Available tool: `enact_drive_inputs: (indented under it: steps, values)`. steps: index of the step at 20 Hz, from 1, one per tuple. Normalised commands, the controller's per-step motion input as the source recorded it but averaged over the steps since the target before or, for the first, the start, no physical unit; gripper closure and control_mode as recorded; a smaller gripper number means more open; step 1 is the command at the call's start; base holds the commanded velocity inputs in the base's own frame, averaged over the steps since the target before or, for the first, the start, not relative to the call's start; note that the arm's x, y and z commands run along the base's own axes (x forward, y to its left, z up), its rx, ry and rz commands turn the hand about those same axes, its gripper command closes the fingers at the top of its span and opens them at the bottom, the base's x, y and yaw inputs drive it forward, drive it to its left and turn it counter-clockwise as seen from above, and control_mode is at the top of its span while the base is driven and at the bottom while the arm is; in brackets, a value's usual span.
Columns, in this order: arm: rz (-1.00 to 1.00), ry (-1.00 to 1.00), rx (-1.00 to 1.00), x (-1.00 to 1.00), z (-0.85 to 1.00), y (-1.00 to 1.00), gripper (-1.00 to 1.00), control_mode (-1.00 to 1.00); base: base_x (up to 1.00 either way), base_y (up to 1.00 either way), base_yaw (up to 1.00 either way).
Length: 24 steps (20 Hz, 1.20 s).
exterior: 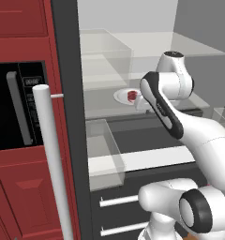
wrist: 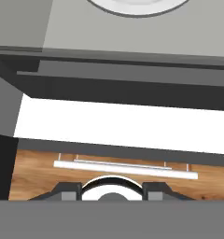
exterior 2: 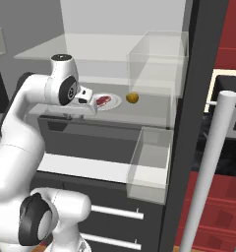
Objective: Retrieve the steak from the fridge and place it on the cutting board.
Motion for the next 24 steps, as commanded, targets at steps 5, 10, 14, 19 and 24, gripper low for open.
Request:
enact_drive_inputs:
  steps: [5,10,14,19,24]
  values:
    - [0.0,-0.16,0.0,-0.07,0.01,0.0,-1.0,-1.0,0.0,0.0,0.0]
    - [0.0,-0.27,-0.05,-0.14,0.15,0.0,-1.0,-1.0,0.0,0.0,0.0]
    - [0.0,-0.2,-0.02,-0.03,0.11,0.0,-1.0,-1.0,0.0,0.0,0.0]
    - [0.0,-0.02,0.0,0.03,0.01,0.0,-1.0,-1.0,0.0,0.0,0.0]
    - [0.0,0.0,0.0,0.16,0.01,0.0,-1.0,-1.0,0.0,0.0,0.0]
